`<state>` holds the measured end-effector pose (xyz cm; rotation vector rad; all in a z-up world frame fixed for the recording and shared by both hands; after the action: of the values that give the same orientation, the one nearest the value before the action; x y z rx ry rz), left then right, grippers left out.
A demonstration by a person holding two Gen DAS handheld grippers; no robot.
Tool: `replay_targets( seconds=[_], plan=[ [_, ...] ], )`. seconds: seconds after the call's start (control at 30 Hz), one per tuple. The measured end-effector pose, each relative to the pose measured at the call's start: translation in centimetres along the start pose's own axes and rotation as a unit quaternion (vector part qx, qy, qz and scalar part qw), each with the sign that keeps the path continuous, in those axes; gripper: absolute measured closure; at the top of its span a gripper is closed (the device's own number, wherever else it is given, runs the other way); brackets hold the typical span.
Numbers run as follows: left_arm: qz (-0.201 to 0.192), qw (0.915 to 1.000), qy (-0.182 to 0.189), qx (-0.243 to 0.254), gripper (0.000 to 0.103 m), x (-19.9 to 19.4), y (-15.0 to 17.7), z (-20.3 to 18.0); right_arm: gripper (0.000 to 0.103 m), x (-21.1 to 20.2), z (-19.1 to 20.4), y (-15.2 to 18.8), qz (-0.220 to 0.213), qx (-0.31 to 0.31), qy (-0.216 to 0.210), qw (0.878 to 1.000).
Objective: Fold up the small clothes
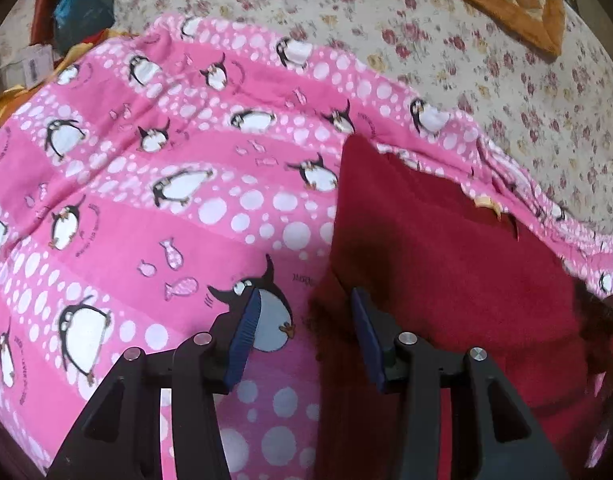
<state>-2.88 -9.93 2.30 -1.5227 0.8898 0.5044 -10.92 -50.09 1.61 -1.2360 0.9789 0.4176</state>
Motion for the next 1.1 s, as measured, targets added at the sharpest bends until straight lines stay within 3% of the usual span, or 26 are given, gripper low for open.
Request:
replay_targets(
  seconds=[0.1, 0.17, 0.33, 0.47, 0.5, 0.77, 0.8, 0.83, 0.87, 0.93, 1.1],
  plan=[
    [-0.037, 0.9993, 0.009, 0.001, 0.077, -1.3, -1.1, -0.6, 0.084, -1.2, -0.6, 0.6, 0.0, 0.031, -0.01, 0.999],
    [-0.04, 0.9991, 0.009, 0.006, 0.077, -1.1, -1.7, -1.2, 0.062, -3.0, -0.9, 0.9, -0.011, 0.043, -0.02, 0.999],
    [-0.002, 0.9996, 0.026, -0.006, 0.077, 1.0, -1.9, -1.8, 0.051, -5.6, 1.6, 2.0, -0.008, 0.018, -0.079, 0.997],
    [0.032, 0.998, 0.051, -0.019, 0.076, 2.2, -1.6, -1.7, 0.04, -3.5, 3.8, 3.8, 0.023, -0.016, -0.074, 0.997],
    [0.043, 0.9978, 0.048, -0.013, 0.074, 2.8, -1.4, -1.7, 0.04, -2.3, 4.2, 4.4, 0.044, -0.028, -0.065, 0.997],
    [0.075, 0.9939, 0.078, -0.025, 0.07, 5.2, -1.8, -1.5, 0.038, -4.5, 4.8, 3.8, 0.021, -0.035, -0.075, 0.996],
    [0.077, 0.9935, 0.081, -0.021, 0.079, 5.4, -1.8, -1.6, 0.038, -4.8, 4.7, 3.8, 0.019, -0.033, -0.076, 0.996],
    [0.081, 0.9928, 0.086, -0.015, 0.098, 5.6, -2.0, -1.8, 0.038, -5.0, 4.5, 3.9, 0.018, -0.029, -0.078, 0.996],
    [0.085, 0.9925, 0.088, -0.008, 0.103, 5.6, -2.1, -1.9, 0.038, -5.1, 4.4, 4.0, 0.019, -0.023, -0.081, 0.996],
    [0.084, 0.9928, 0.085, 0.001, 0.103, 5.3, -2.5, -2.0, 0.038, -5.2, 4.3, 4.2, 0.023, -0.01, -0.093, 0.995],
    [0.059, 0.9939, 0.081, -0.048, 0.103, 3.6, -4.5, 1.1, 0.038, -5.2, 5.1, 4.5, 0.031, -0.007, -0.106, 0.994]
  ],
)
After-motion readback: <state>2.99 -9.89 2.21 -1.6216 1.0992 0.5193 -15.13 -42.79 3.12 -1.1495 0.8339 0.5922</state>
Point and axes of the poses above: each gripper's, at about its wrist camera, not at the fingertips, and x roughly the way its jaws point, z to its left, y to its underside, the point moved 4 cm from there along x, roughly the way its jaws point, and after that the axes turned 4 degrees about -z, right-handed, at the moved point
